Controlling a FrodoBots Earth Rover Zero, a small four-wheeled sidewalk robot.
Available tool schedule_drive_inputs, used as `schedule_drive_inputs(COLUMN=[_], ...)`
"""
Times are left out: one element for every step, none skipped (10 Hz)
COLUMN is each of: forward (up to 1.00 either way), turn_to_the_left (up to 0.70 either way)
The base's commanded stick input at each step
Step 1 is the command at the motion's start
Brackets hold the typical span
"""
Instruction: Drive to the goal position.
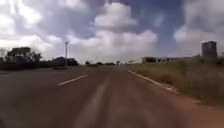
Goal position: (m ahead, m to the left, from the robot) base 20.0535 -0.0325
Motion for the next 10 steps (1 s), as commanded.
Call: schedule_drive_inputs(forward=[1.00,1.00,1.00,1.00,1.00,1.00,1.00,1.00,1.00,1.00], turn_to_the_left=[0.00,0.00,0.00,0.00,0.00,0.00,0.00,0.00,-0.40,-0.40])
